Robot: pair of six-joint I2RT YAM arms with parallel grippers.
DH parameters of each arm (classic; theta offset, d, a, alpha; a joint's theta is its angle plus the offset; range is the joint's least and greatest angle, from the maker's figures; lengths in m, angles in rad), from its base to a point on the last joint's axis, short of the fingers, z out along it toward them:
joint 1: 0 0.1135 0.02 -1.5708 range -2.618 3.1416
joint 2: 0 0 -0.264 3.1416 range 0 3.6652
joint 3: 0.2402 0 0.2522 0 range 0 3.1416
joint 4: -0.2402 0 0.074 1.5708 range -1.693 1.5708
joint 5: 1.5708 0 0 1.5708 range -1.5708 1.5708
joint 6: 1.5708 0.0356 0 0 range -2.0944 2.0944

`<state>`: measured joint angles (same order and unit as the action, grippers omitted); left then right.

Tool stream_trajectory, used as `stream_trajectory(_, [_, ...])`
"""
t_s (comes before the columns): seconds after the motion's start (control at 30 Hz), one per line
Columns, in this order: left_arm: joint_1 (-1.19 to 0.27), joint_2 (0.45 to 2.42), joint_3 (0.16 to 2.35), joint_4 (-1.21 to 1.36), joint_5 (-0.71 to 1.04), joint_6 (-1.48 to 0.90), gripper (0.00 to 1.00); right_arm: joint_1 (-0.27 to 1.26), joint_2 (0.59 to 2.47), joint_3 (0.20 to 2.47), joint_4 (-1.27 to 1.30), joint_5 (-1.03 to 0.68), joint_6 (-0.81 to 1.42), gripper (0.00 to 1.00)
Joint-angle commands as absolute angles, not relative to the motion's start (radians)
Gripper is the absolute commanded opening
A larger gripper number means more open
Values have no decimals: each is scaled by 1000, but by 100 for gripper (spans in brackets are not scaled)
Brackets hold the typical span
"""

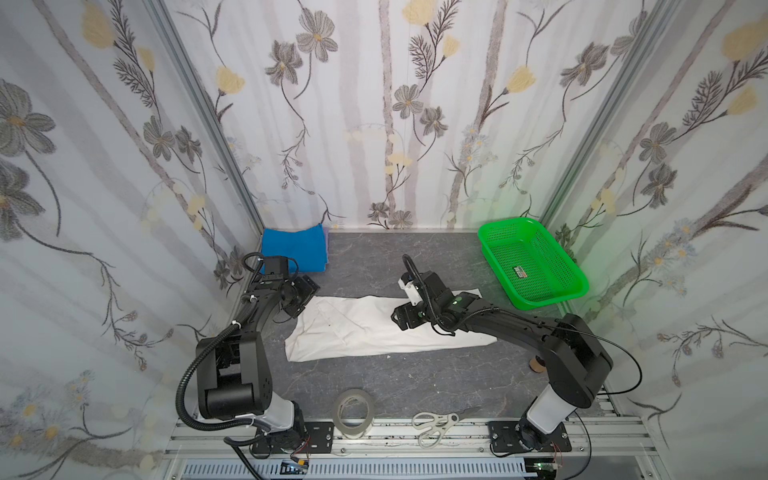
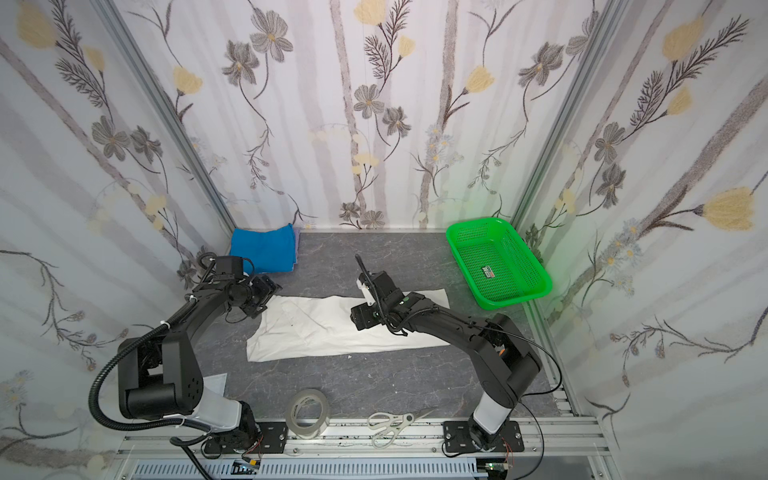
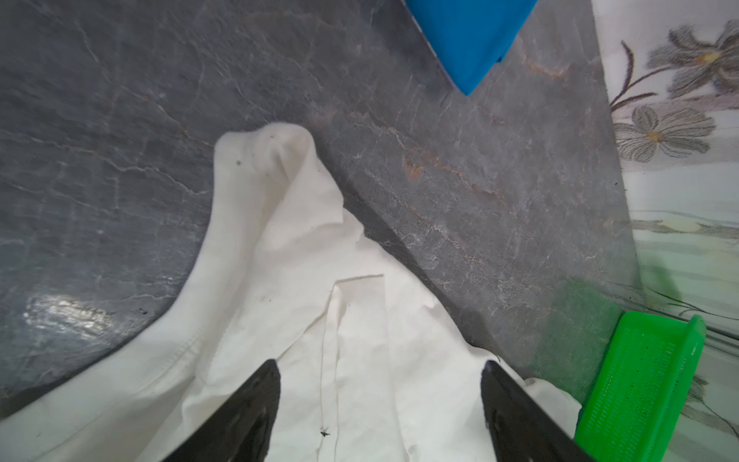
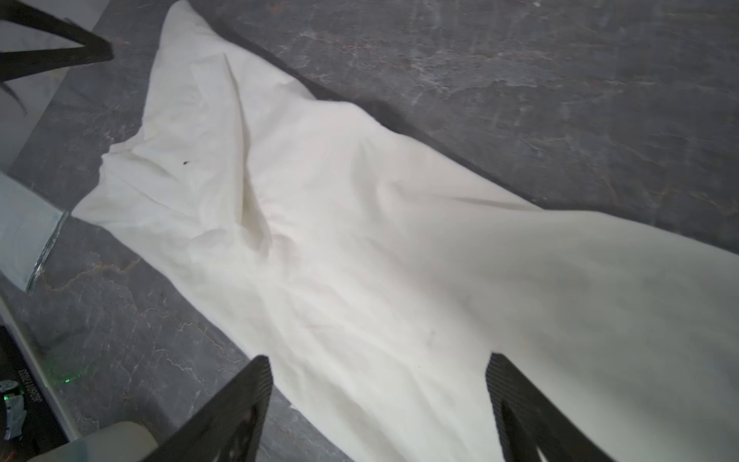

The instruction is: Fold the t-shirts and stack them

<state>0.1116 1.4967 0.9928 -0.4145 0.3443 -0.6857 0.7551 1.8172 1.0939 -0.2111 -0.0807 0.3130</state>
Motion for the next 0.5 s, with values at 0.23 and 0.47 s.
stream_trajectory(0.23, [123,1265,817,-498,346,-651,100,428,1572,811,-278,-17,555,87])
stream_trajectory(0.47, [113,1195,659,-436,384,-729,100,298,1550,715,-313,-22,547,86])
